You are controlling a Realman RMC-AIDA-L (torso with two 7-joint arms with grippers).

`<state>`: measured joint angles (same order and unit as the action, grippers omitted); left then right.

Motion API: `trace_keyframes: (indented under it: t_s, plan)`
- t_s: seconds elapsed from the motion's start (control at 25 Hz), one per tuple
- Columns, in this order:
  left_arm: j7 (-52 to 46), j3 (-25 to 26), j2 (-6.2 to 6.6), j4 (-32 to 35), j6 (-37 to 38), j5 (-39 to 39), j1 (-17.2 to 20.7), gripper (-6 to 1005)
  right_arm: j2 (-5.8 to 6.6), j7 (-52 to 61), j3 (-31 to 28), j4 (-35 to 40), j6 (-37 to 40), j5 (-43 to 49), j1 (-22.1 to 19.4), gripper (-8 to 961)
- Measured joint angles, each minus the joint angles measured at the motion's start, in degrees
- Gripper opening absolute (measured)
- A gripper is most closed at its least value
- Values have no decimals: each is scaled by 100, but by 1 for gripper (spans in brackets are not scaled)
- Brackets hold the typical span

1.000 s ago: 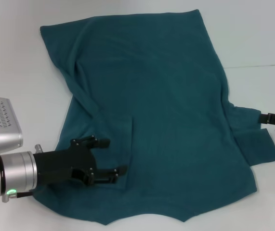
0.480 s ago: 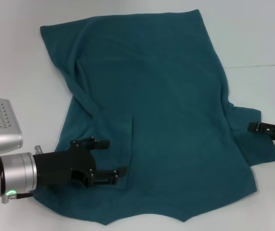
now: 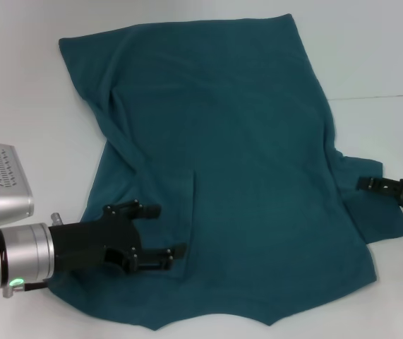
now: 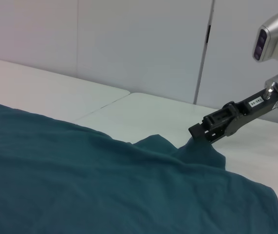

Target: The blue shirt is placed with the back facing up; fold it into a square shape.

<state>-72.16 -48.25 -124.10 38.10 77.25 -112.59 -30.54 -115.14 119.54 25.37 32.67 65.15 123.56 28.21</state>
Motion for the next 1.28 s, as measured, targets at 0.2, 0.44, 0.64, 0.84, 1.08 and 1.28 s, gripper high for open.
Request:
trace_keyframes:
  t_s: [0.2, 0.44, 0.64, 0.84, 1.08, 1.28]
  plan:
    - [0, 0, 0, 5, -8, 0, -20, 907, -20, -1, -189, -12, -8, -62, 0, 894]
    - [0, 0, 0, 4, -22, 0, -36, 906, -39, -37, -203, -20, -26, -400, -33, 895]
    - [-1, 0, 3, 5, -7, 0, -43, 906, -4, -10, -160, -54, -4, -418, -46, 895]
    - [-14, 0, 9, 5, -4, 0, -42, 906, 145, 20, -120, -233, 85, -400, -95, 895]
    - [-151, -55, 9, 59, 7, 0, -45, 906, 213, 63, -96, -258, 168, -338, -192, 894]
    - [-210, -61, 9, 89, 68, -5, -64, 906, 180, 21, -93, -261, 178, -332, -187, 894]
